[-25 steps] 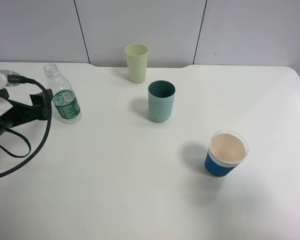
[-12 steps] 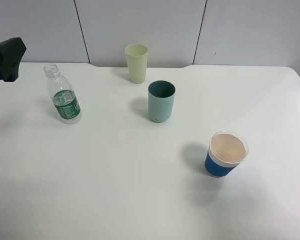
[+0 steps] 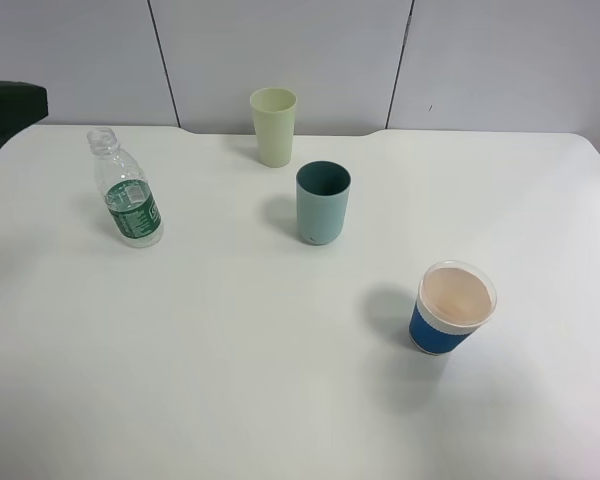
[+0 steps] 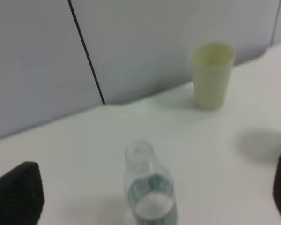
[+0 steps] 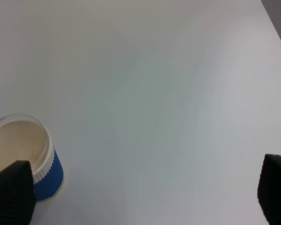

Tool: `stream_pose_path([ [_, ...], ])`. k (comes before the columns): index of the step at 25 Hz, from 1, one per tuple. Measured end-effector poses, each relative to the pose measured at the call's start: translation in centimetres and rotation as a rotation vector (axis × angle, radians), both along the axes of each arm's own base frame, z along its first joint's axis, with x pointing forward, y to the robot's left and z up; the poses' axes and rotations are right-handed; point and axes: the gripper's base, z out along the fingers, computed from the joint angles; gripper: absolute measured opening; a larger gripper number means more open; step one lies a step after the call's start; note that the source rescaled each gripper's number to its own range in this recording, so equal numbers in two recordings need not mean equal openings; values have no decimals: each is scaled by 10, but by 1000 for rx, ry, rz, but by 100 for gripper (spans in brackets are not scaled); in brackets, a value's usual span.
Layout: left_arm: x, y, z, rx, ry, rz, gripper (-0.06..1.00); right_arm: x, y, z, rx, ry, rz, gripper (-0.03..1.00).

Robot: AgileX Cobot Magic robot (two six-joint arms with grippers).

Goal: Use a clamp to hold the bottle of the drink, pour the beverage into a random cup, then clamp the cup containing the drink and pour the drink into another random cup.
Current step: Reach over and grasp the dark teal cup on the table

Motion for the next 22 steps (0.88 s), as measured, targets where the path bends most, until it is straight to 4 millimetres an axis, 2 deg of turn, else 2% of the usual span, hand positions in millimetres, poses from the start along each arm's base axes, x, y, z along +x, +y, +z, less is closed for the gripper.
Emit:
stream_pose_path([
  [6,-6,21,3,-21,24,131,100,0,0,0,0,0,0,83],
  [11,-21,40,10,-87,1,279,100,0,0,0,0,0,0,83],
  [15,-40,42,15,-98,-21,301,100,0,0,0,0,0,0,83],
  [22,-84,37,18,-125,-56,277,100,0,0,0,0,0,0,83],
])
